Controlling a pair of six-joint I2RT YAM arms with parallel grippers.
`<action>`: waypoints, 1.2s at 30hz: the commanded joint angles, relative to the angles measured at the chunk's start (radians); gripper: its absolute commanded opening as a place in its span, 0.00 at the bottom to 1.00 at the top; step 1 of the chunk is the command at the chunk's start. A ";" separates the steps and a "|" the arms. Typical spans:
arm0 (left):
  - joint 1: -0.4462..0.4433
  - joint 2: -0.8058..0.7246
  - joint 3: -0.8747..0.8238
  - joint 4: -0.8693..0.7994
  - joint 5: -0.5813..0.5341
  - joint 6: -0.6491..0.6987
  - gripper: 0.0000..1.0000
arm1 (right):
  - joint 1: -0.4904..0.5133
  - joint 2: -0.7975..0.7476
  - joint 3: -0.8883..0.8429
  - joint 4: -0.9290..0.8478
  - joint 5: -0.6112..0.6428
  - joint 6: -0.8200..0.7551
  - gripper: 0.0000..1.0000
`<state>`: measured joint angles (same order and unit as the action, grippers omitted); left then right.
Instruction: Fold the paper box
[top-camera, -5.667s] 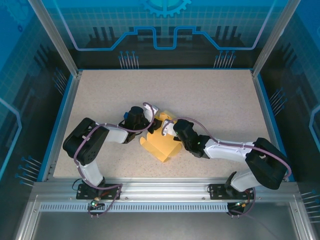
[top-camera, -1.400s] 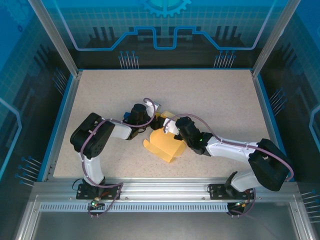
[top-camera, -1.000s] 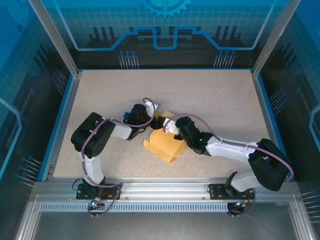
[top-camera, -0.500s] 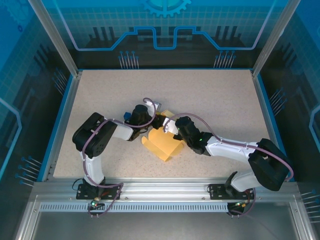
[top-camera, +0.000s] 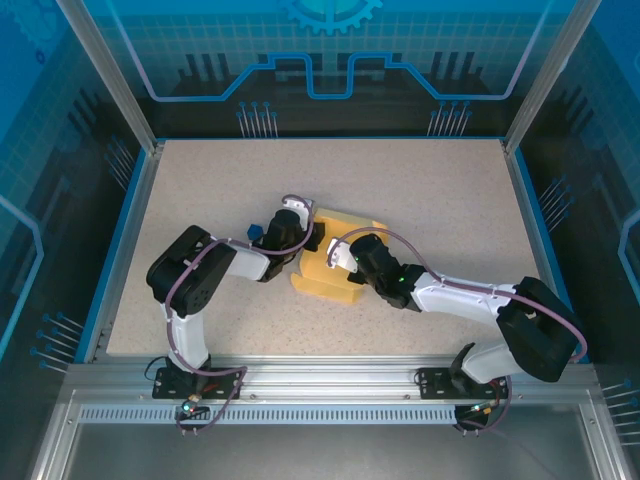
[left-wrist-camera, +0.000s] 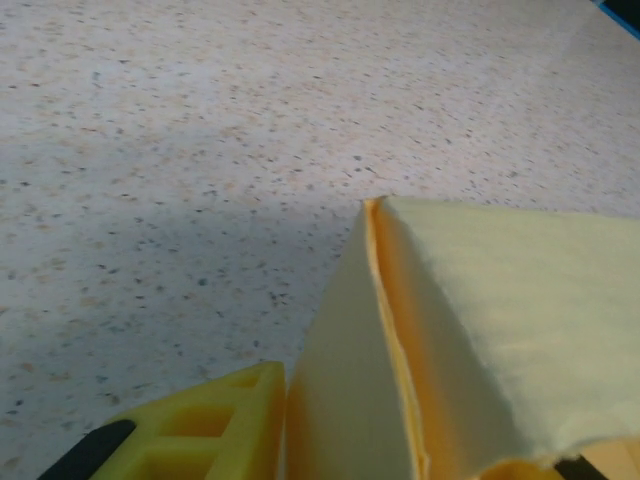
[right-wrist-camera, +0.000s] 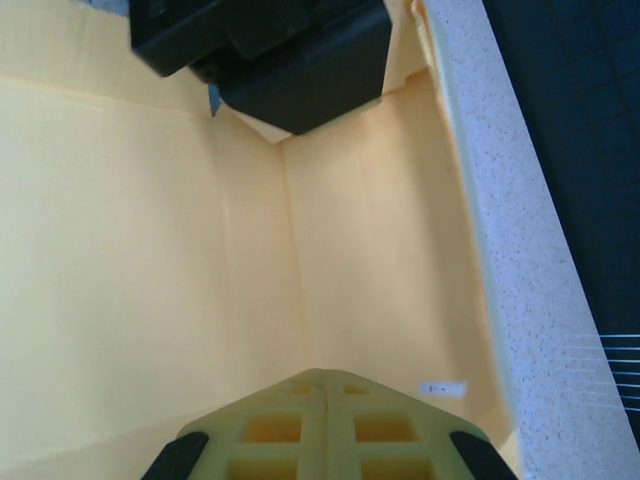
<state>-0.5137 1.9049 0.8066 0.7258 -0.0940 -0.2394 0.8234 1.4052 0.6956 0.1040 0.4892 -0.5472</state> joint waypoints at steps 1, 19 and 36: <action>-0.003 0.020 0.034 -0.028 -0.060 -0.027 0.28 | -0.008 -0.009 0.003 -0.023 -0.013 0.027 0.00; -0.014 -0.039 0.027 -0.108 0.185 0.226 0.24 | -0.036 -0.127 0.175 -0.266 0.002 0.106 0.39; -0.015 -0.062 0.029 -0.118 0.217 0.221 0.23 | -0.081 0.140 0.317 -0.316 0.100 0.083 0.49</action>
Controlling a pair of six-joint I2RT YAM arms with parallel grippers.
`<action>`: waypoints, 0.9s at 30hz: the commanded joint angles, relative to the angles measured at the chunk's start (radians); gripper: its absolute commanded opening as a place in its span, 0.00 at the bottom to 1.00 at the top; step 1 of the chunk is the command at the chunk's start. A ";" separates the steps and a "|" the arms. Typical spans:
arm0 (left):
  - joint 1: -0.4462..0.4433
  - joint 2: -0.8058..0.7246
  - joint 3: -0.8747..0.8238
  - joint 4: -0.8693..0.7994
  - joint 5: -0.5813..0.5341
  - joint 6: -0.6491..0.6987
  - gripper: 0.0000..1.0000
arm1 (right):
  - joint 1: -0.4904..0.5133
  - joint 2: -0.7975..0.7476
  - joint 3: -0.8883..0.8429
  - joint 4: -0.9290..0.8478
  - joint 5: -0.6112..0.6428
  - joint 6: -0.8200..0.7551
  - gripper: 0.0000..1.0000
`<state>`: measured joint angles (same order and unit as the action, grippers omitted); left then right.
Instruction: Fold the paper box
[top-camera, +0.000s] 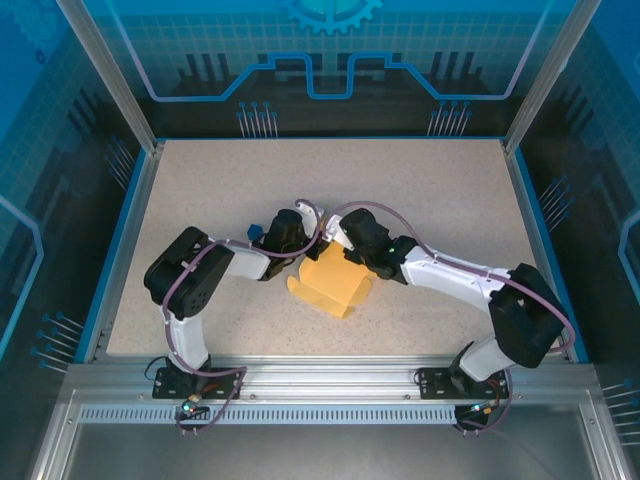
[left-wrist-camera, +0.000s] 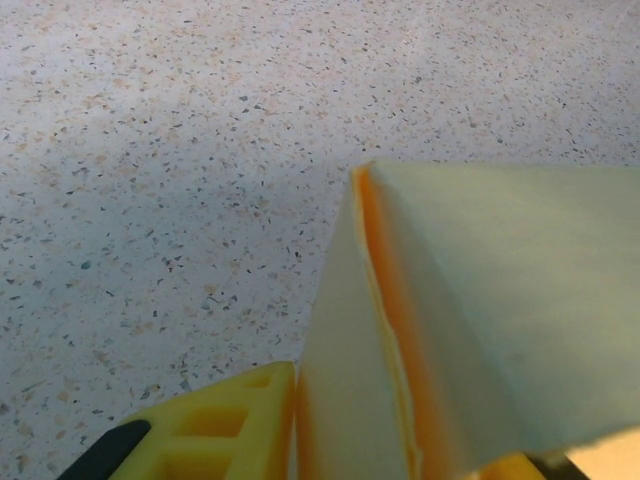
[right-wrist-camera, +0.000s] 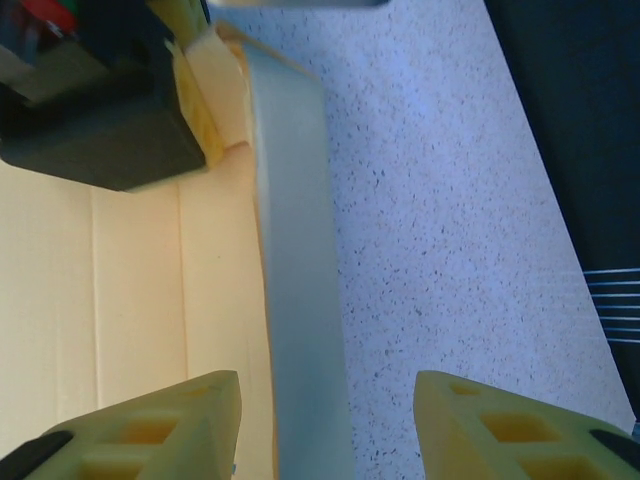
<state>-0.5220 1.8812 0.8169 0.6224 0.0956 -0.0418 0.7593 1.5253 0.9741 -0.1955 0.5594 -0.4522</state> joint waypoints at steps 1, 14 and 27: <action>-0.006 -0.039 0.018 -0.015 0.026 0.023 0.24 | -0.020 0.029 0.039 -0.015 0.031 -0.014 0.47; -0.006 -0.035 0.015 0.009 0.030 -0.019 0.24 | 0.002 0.059 0.021 0.007 0.075 -0.024 0.15; -0.006 -0.045 0.024 0.025 0.033 -0.029 0.40 | 0.029 0.054 0.009 -0.027 0.085 0.016 0.05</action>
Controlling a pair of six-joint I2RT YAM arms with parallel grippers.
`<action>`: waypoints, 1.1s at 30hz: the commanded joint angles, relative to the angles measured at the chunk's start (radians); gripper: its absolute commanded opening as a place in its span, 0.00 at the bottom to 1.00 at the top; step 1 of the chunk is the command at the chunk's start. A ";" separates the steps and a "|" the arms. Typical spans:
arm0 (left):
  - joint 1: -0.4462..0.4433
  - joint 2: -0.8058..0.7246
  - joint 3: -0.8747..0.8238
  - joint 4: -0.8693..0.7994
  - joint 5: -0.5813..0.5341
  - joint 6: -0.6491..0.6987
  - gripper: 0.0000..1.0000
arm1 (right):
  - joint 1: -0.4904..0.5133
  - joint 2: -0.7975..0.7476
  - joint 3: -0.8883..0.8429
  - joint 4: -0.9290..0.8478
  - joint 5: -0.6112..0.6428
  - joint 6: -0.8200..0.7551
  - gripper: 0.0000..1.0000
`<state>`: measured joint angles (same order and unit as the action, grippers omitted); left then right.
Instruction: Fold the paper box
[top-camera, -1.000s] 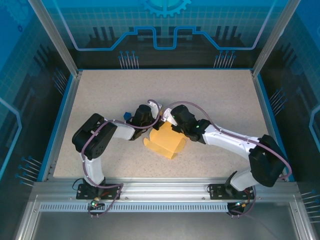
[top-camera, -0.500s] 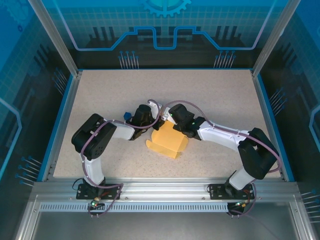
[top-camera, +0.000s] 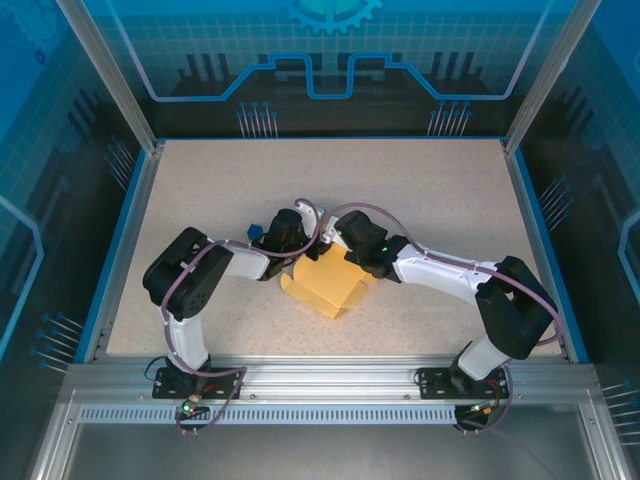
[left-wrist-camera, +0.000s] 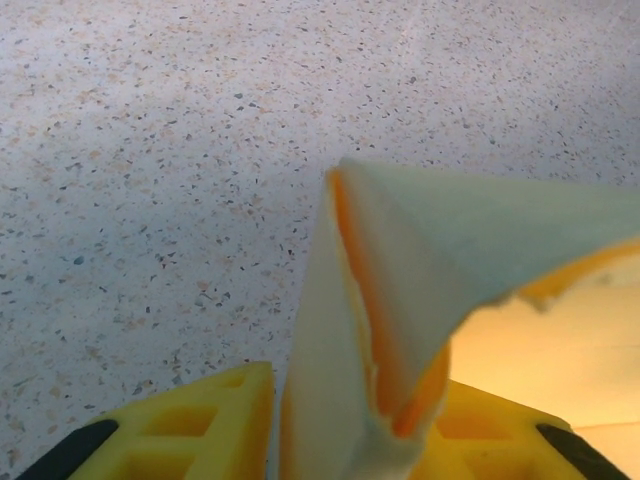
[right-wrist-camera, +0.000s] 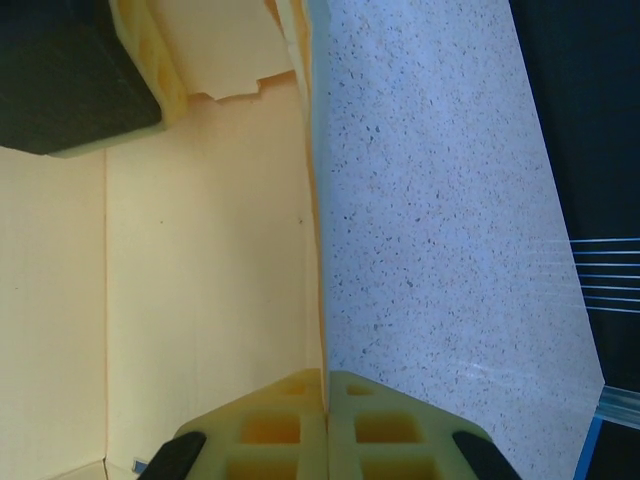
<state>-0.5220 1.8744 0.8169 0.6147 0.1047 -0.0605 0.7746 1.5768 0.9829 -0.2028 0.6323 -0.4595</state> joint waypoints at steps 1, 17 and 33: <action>-0.006 -0.038 0.024 0.033 0.025 -0.010 0.42 | 0.013 0.001 0.000 -0.020 0.012 0.021 0.05; 0.046 -0.044 -0.024 0.097 0.094 -0.056 0.51 | 0.027 0.025 -0.017 0.005 0.087 -0.035 0.04; 0.056 0.017 -0.001 0.106 0.083 -0.064 0.46 | 0.087 0.045 -0.072 0.112 0.176 -0.119 0.01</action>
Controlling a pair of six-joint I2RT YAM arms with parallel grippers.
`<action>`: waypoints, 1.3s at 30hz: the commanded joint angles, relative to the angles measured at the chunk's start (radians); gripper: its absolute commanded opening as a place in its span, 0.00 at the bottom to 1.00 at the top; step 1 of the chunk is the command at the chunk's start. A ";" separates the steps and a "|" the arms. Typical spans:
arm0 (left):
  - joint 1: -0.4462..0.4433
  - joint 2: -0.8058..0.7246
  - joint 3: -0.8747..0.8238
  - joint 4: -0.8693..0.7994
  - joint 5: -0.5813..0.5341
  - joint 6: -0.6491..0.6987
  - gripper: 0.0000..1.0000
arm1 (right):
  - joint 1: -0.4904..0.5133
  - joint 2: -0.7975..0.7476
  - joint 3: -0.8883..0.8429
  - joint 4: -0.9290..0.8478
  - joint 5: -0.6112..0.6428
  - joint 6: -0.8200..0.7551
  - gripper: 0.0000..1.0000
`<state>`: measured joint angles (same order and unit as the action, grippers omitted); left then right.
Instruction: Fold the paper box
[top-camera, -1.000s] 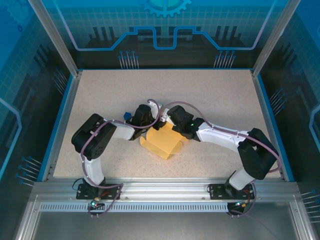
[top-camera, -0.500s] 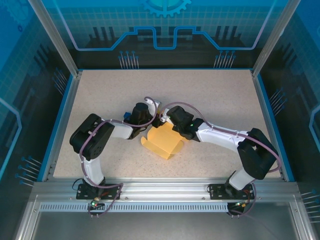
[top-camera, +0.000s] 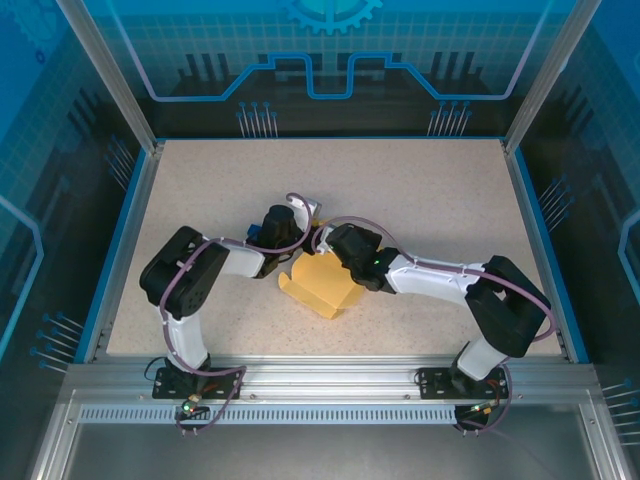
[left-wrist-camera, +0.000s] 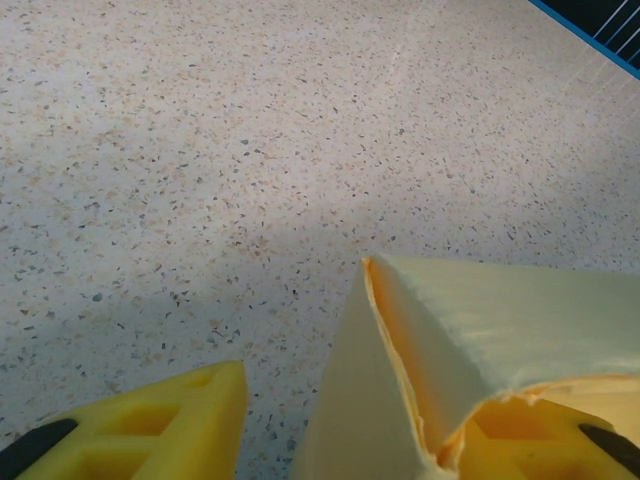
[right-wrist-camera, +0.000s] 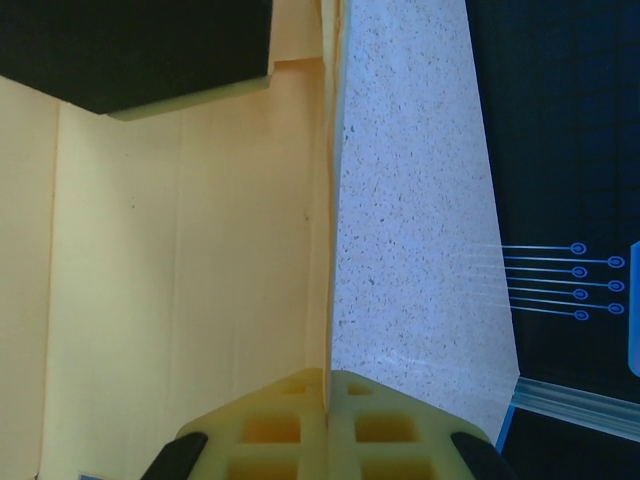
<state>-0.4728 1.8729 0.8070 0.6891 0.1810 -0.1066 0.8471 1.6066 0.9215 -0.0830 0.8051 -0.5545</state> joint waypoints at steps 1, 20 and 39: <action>0.008 0.020 0.009 0.031 -0.002 -0.020 0.46 | 0.015 0.014 -0.009 -0.012 -0.003 -0.021 0.01; -0.039 0.022 0.024 -0.033 -0.389 -0.133 0.26 | 0.044 0.010 -0.013 -0.049 -0.050 0.043 0.00; -0.045 -0.005 -0.019 0.057 -0.269 -0.089 0.31 | 0.017 -0.033 -0.029 -0.044 -0.087 0.115 0.00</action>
<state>-0.5507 1.8824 0.8154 0.6930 -0.0990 -0.2104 0.8566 1.5948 0.9100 -0.0540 0.7742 -0.4698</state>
